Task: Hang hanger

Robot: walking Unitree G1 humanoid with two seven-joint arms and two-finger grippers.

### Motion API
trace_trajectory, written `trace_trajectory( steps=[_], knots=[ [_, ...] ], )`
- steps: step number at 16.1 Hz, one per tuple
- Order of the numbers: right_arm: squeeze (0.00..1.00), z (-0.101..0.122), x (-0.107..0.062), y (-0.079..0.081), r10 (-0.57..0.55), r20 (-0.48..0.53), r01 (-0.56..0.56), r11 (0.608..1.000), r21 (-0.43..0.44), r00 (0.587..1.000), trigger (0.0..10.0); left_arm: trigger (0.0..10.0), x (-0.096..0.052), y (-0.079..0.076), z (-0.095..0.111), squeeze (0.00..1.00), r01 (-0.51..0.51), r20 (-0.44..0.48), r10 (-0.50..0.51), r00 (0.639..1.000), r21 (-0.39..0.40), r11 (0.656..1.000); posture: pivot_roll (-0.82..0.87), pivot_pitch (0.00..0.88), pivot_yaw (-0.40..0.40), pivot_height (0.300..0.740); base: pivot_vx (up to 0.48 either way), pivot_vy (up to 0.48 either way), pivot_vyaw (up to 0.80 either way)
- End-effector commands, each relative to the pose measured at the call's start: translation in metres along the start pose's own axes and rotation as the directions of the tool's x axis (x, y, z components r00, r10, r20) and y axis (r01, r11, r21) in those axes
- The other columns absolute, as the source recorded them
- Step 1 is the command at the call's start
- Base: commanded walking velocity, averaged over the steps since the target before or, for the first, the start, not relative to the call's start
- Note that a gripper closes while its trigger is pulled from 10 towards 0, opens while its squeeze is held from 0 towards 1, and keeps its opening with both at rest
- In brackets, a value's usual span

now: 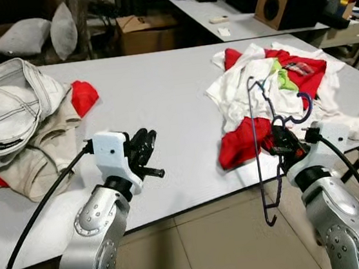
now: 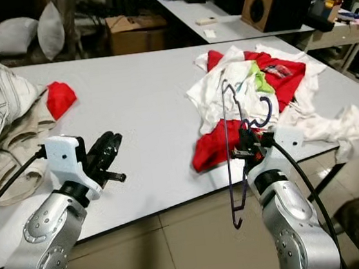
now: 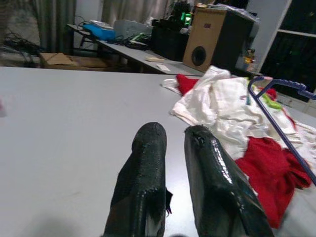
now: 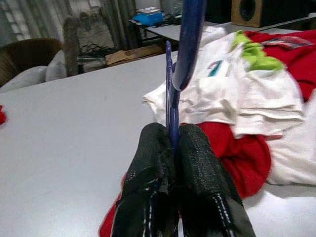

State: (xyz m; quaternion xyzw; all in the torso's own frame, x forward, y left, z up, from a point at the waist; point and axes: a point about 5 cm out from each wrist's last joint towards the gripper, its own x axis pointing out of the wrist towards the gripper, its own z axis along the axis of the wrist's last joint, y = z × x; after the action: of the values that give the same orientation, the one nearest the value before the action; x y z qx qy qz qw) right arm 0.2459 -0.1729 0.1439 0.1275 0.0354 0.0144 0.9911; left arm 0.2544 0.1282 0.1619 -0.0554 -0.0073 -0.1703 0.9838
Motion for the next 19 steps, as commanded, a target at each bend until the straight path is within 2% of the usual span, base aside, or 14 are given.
trace_trajectory(
  steps=[1,4,6,7,9,11,14,16,19],
  knots=[
    [0.00,0.004,0.001,-0.002,-0.006,0.010,0.006,1.000,-0.004,1.000,10.0,10.0,0.002,-0.001,0.001,0.00,-0.007,0.007,0.007,1.000,0.011,1.000,0.02,0.000,-0.089,0.740,0.000,-0.431,0.00],
    [0.00,0.006,0.001,0.000,0.001,0.011,0.000,0.999,-0.039,1.000,10.0,10.0,0.002,0.000,0.000,0.00,-0.006,-0.001,0.006,1.000,0.022,1.000,0.01,0.000,-0.086,0.740,0.000,-0.433,0.00],
    [0.00,0.007,0.000,-0.001,-0.009,0.023,0.011,0.996,-0.094,1.000,10.0,10.0,0.003,0.001,-0.001,0.00,-0.005,-0.004,0.005,1.000,0.028,1.000,0.02,0.000,-0.084,0.740,0.000,-0.431,0.00],
    [0.00,0.010,0.000,0.002,0.006,0.040,-0.004,0.999,-0.050,0.999,10.0,10.0,0.003,0.002,-0.001,0.00,-0.005,-0.005,0.005,1.000,0.032,0.999,0.02,0.000,-0.082,0.740,0.000,-0.412,0.00],
    [0.00,0.015,0.001,0.002,-0.026,0.077,0.032,0.996,-0.081,0.997,10.0,10.0,0.003,0.002,-0.001,0.00,-0.003,-0.008,0.004,1.000,0.038,0.999,0.01,0.000,-0.080,0.740,0.000,-0.409,0.00],
    [0.00,0.013,0.002,0.003,-0.025,0.047,0.027,0.998,-0.055,0.999,10.0,10.0,0.003,0.004,-0.001,0.00,-0.003,-0.010,0.004,1.000,0.044,0.999,0.01,0.000,-0.078,0.740,0.000,-0.371,0.00],
    [0.00,0.004,0.001,0.003,-0.025,-0.017,0.024,0.998,-0.058,1.000,10.0,10.0,0.003,0.007,-0.003,0.00,-0.006,-0.013,0.007,1.000,0.061,0.998,0.01,0.000,-0.076,0.740,0.000,0.000,0.00],
    [0.00,0.005,0.001,0.005,-0.015,-0.011,0.014,0.999,-0.050,1.000,10.0,10.0,0.004,0.010,-0.005,0.00,-0.011,-0.036,0.015,0.999,0.087,0.996,0.01,0.000,-0.074,0.740,0.000,0.000,-0.80],
    [0.00,0.007,0.003,0.008,0.016,0.006,-0.016,0.996,-0.082,1.000,10.0,10.0,0.006,0.015,-0.004,0.00,-0.031,-0.018,0.033,0.999,0.078,0.996,0.01,0.000,-0.072,0.740,0.087,0.000,-0.67]
  ],
)
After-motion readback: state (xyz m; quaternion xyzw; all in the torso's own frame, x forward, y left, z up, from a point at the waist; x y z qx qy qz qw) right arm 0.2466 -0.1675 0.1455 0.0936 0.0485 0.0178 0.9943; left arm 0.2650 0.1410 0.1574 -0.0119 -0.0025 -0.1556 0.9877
